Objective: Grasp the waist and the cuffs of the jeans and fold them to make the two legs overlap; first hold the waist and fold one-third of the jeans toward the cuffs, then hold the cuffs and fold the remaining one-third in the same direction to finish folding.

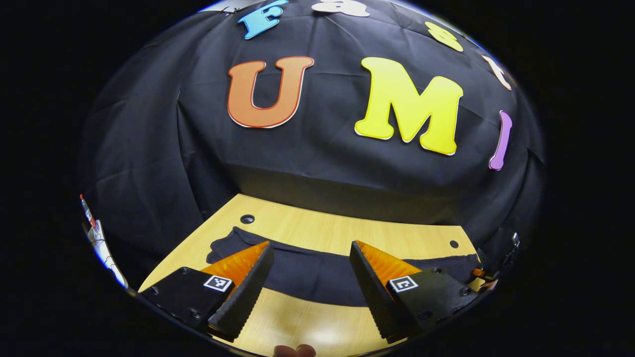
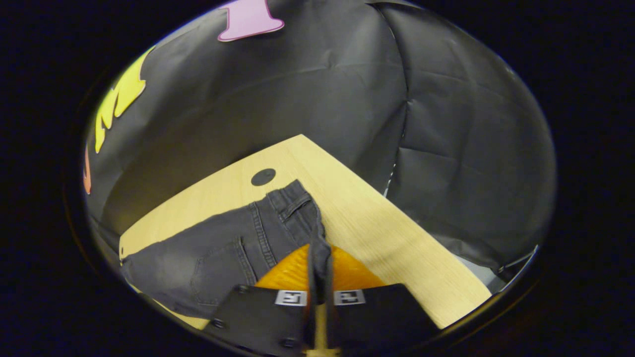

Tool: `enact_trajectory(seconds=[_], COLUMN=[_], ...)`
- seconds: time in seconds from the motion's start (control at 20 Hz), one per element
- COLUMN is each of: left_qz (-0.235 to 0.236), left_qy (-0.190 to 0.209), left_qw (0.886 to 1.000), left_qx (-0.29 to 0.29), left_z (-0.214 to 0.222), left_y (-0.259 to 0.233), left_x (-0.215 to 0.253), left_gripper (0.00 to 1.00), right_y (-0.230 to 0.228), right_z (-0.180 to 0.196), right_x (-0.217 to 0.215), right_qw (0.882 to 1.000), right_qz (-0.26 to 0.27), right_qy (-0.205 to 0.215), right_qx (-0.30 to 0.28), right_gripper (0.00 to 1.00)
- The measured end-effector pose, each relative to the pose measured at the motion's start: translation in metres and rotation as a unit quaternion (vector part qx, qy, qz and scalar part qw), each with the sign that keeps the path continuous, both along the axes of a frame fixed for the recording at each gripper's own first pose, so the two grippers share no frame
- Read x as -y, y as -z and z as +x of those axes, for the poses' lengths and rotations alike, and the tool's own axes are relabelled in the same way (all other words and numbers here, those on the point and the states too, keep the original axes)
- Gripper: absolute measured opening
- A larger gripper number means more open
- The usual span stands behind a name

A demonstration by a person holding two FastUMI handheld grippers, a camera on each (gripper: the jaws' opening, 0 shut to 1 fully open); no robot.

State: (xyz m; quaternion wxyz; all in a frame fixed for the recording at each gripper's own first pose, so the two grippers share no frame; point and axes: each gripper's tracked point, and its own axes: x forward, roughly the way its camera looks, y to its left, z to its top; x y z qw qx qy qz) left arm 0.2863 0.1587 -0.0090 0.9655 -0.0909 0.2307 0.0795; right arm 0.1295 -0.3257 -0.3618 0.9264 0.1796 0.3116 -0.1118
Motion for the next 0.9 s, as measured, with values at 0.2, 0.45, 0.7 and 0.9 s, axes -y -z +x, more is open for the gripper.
enact_trajectory(seconds=[0.2, 0.45, 0.7, 0.9], left_qz=[-0.014, -0.001, -0.017, -0.033], left_qy=[-0.013, -0.021, -0.043, -0.051], left_qw=[1.0, 1.0, 0.999, 0.998], left_qx=[-0.009, -0.004, 0.011, 0.023], left_z=[-0.017, -0.04, -0.066, -0.09], left_y=[0.014, 0.022, 0.021, 0.019], left_x=[-0.02, -0.055, -0.086, -0.109], left_gripper=[0.99, 0.99, 0.99, 0.99], right_y=[-0.034, -0.114, -0.194, -0.243], right_z=[-0.016, -0.03, -0.037, -0.043], right_x=[-0.006, -0.043, -0.122, -0.201], right_qw=[0.999, 0.997, 0.991, 0.982], right_qz=[0.042, 0.042, 0.032, 0.038], right_qy=[0.009, -0.025, -0.08, -0.128], right_qx=[0.0, 0.053, 0.102, 0.131], right_gripper=[0.01, 0.0, 0.0, 0.0])
